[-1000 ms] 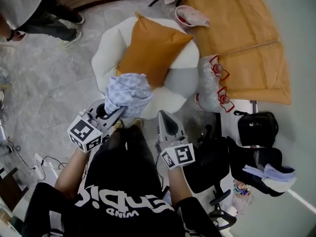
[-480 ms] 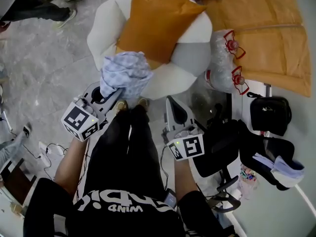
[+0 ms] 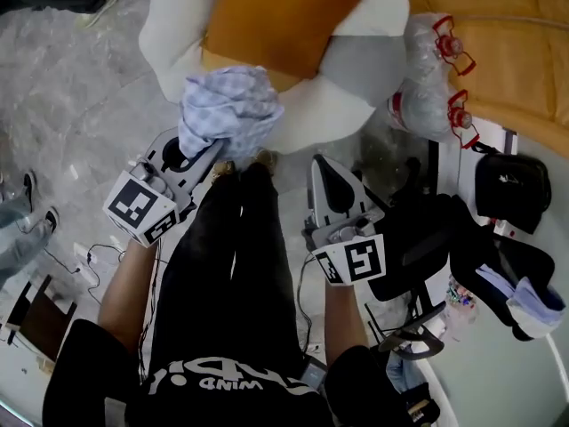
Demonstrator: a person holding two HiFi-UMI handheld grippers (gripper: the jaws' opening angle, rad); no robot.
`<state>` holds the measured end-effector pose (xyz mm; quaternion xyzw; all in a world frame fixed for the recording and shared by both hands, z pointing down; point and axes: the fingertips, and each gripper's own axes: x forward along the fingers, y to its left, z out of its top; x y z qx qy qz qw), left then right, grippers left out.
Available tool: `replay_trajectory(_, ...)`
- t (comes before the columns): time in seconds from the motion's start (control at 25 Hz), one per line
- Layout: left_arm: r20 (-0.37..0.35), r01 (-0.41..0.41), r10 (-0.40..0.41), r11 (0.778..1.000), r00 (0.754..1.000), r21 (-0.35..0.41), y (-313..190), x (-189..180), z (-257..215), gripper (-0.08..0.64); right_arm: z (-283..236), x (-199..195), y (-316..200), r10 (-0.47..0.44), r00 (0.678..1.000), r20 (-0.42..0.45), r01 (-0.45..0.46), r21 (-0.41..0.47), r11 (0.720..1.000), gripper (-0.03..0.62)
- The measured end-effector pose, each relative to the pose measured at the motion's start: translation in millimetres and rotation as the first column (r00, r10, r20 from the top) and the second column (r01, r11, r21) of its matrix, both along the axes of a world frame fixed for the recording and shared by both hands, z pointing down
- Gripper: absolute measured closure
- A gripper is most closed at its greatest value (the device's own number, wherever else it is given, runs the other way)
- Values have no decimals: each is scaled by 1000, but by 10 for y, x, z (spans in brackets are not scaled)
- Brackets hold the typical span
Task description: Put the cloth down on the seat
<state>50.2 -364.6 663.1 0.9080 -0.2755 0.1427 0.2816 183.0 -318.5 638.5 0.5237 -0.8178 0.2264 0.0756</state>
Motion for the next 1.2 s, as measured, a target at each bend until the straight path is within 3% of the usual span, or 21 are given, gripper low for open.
replay_trajectory(0.56,46,-50,53,997,998,-61,-1,132,1538,479,1319,30,2,18,1000,8,-18,-70,997,572)
replay_trajectory(0.8,53,-59,64,994,997,-94,-141,370,2261,477,1936,215,-127,44,999,10,-42,-110,993,574)
replay_trajectory(1.2,53,-37,43,993,998,-115,-108,316,2818,477,2239,-13,49,35,999,28,-30,-155,987,572)
